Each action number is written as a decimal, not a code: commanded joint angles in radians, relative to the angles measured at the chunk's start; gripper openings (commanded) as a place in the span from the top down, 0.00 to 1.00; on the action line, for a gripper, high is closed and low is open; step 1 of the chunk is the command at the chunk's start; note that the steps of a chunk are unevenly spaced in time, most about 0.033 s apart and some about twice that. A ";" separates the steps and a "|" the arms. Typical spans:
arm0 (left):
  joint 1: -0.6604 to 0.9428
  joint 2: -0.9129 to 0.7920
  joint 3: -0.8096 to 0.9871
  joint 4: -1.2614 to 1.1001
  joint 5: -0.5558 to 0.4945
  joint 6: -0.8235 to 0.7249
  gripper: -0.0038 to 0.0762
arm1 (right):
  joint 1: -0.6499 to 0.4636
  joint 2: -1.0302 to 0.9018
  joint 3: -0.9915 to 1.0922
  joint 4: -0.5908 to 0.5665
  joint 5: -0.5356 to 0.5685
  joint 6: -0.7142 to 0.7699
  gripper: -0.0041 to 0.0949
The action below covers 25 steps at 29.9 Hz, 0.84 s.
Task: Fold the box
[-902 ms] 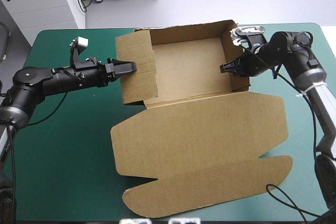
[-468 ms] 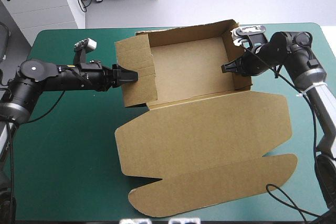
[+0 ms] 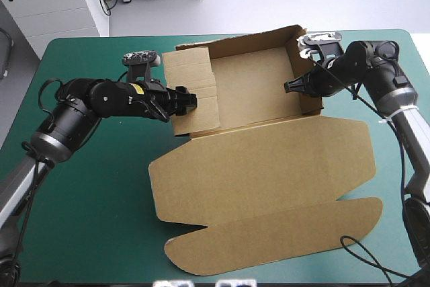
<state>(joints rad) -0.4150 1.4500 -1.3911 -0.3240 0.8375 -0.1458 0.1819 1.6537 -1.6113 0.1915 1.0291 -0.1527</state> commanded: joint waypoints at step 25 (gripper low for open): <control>-0.033 0.041 -0.033 0.081 -0.092 -0.204 0.34 | 0.140 -0.106 -0.148 -0.104 -0.009 0.122 0.97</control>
<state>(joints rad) -0.4427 1.5239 -1.3921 -0.2298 0.7912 -0.3277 0.3187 1.6036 -1.6994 0.0407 1.0605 -0.0399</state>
